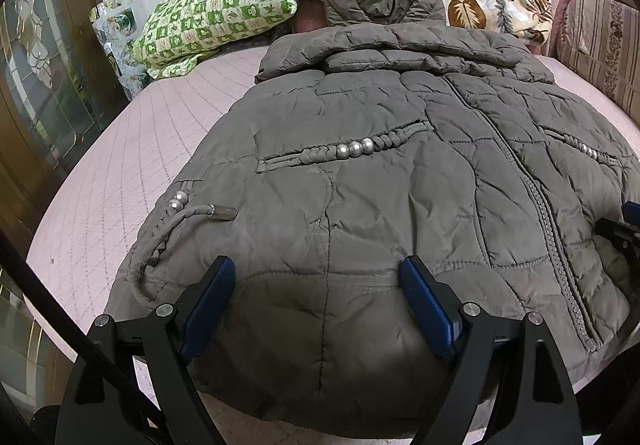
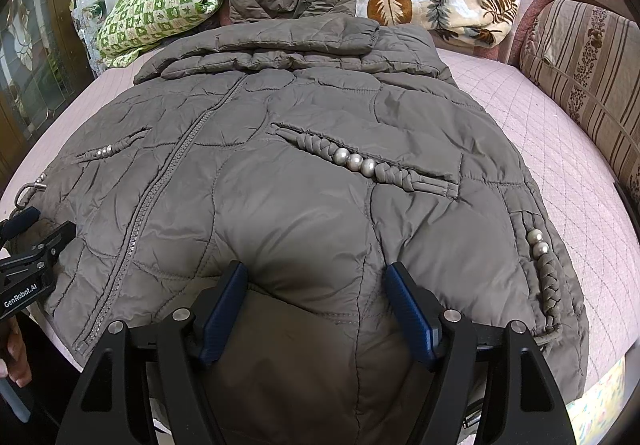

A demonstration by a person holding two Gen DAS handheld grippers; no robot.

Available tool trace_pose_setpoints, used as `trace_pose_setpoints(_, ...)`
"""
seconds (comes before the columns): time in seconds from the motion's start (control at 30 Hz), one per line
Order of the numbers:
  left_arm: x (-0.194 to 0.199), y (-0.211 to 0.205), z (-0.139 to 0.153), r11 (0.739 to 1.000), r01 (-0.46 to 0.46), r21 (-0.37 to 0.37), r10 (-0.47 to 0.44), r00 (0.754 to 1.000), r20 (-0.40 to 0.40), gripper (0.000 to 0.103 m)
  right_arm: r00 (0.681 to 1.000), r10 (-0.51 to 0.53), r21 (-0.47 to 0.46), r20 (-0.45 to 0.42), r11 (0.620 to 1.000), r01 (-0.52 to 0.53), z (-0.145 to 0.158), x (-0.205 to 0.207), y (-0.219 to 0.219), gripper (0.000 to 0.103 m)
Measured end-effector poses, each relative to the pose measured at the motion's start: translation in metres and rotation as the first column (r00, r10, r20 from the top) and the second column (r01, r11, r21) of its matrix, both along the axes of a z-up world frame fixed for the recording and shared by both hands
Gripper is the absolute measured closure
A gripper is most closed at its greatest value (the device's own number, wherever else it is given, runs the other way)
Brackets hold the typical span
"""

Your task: Fold large clothes

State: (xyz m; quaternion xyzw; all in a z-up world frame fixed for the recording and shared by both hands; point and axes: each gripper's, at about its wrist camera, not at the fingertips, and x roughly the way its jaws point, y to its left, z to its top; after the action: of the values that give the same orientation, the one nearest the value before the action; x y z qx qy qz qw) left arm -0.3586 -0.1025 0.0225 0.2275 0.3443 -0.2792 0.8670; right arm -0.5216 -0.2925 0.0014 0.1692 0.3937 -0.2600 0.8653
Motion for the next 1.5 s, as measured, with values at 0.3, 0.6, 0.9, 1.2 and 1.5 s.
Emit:
trace_pose_setpoints(0.3,0.014,0.031,0.03,0.989,-0.058,-0.135,0.058,0.998,-0.005,0.018,0.989,-0.024,-0.016,0.147,1.0,0.027,0.032,-0.041,-0.007,0.026)
trace_pose_setpoints(0.6,0.088,0.127,0.036,0.907,-0.326,-0.265,0.289,0.942,-0.169,0.018,0.892,-0.363,0.081,0.269,0.932,0.354,0.049,-0.156,-0.057,0.018)
trace_pose_setpoints(0.9,0.101,0.152,0.003,0.869,-0.363,-0.336,0.193,0.874,-0.447,0.02,0.817,-0.532,0.487,0.222,0.787,0.379,-0.011,-0.193,-0.093,0.018)
trace_pose_setpoints(1.2,0.086,0.128,0.006,0.903,-0.26,-0.342,0.096,0.898,-0.429,0.037,0.885,-0.402,0.515,0.236,0.824,0.237,-0.022,-0.15,-0.077,0.037)
trace_pose_setpoints(1.5,0.06,0.103,0.013,0.949,-0.142,-0.28,0.062,0.959,-0.276,0.077,0.931,-0.326,0.318,0.163,0.911,0.263,-0.014,-0.134,-0.062,0.082)
